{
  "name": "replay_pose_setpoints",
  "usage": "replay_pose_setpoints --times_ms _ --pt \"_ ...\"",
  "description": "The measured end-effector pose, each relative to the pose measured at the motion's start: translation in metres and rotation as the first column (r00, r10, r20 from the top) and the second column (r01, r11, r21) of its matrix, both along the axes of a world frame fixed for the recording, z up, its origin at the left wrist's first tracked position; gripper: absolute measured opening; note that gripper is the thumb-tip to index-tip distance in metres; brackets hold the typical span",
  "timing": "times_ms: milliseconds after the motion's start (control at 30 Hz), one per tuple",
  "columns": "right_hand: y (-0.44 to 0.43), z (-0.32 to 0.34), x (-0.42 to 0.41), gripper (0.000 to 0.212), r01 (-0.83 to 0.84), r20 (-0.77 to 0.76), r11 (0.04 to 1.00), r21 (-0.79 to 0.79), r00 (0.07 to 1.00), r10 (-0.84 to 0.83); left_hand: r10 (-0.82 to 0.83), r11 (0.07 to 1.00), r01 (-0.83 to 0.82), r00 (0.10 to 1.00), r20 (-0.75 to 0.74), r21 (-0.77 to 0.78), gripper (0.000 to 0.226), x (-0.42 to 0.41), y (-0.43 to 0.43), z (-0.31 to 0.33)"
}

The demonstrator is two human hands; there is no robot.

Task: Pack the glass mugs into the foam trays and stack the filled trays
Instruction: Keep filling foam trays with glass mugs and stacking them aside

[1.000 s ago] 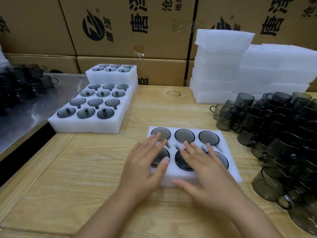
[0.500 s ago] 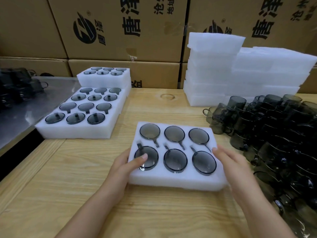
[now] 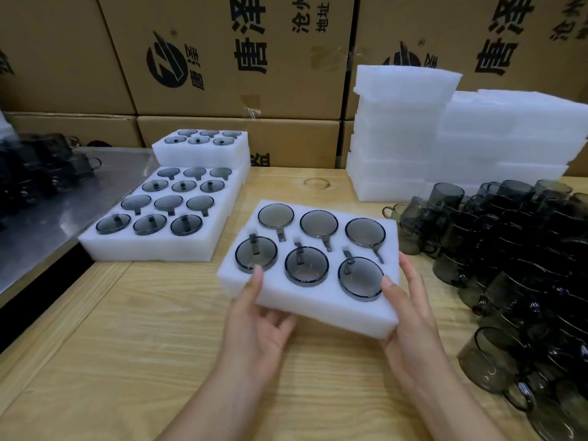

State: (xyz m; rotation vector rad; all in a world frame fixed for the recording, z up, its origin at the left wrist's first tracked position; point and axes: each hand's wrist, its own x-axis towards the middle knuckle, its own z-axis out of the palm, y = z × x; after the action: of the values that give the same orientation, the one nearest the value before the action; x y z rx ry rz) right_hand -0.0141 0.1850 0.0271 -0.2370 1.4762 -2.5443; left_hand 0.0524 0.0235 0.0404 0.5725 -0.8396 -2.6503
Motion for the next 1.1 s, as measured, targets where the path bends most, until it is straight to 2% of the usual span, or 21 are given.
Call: replay_pose_setpoints --times_ms 100,200,233,300,333,400,467,567,733,867,1000,1100 --pt "-0.005 -0.005 0.002 0.060 0.018 -0.044 1.000 0.005 0.999 -0.017 -0.002 0.999 0.004 0.998 0.059 -0.033 0.065 -0.010 0.023 0.003" --pt "-0.008 -0.010 0.000 0.060 -0.020 -0.072 1.000 -0.002 0.997 0.019 0.075 0.997 -0.073 0.992 0.102 -0.018 0.057 -0.023 0.020 0.011" --pt "-0.009 -0.013 0.001 0.059 -0.012 -0.093 0.999 0.047 0.996 0.017 0.084 0.996 -0.084 0.989 0.122 -0.007 0.054 -0.027 0.015 0.014" --pt "-0.011 -0.019 0.004 0.059 0.041 -0.219 0.960 0.277 0.976 0.022 0.104 0.994 -0.106 0.984 0.143 0.007 0.050 -0.036 -0.001 0.024" --pt "-0.013 -0.021 0.006 0.058 0.069 -0.299 0.912 0.405 0.952 0.061 0.117 0.993 -0.118 0.984 0.138 0.000 0.048 -0.041 -0.012 0.031" --pt "-0.017 -0.027 0.006 0.049 0.096 -0.366 0.815 0.572 0.918 0.150 0.150 0.989 -0.147 0.982 0.114 -0.032 0.043 -0.057 -0.040 0.050" --pt "-0.018 -0.031 0.004 0.053 0.088 -0.382 0.753 0.653 0.896 0.227 0.205 0.978 -0.200 0.974 0.100 -0.060 0.040 -0.075 -0.076 0.071" --pt "-0.016 -0.033 0.001 0.060 0.082 -0.377 0.682 0.727 0.877 0.297 0.291 0.956 -0.280 0.946 0.141 -0.091 0.048 -0.097 -0.132 0.093" --pt "-0.019 -0.033 -0.006 0.066 0.094 -0.370 0.595 0.798 0.856 0.361 0.360 0.930 -0.323 0.898 0.252 -0.176 0.042 -0.124 -0.207 0.097" --pt "-0.022 -0.032 -0.008 0.074 0.097 -0.352 0.599 0.795 0.877 0.326 0.395 0.915 -0.334 0.857 0.332 -0.226 0.049 -0.141 -0.247 0.086" --pt "-0.025 -0.032 -0.009 0.076 0.127 -0.368 0.612 0.781 0.885 0.286 0.383 0.920 -0.321 0.859 0.339 -0.227 0.046 -0.157 -0.265 0.079" --pt "-0.025 -0.038 -0.010 0.078 0.146 -0.380 0.624 0.768 0.888 0.259 0.367 0.927 -0.310 0.866 0.339 -0.213 0.052 -0.169 -0.266 0.072"
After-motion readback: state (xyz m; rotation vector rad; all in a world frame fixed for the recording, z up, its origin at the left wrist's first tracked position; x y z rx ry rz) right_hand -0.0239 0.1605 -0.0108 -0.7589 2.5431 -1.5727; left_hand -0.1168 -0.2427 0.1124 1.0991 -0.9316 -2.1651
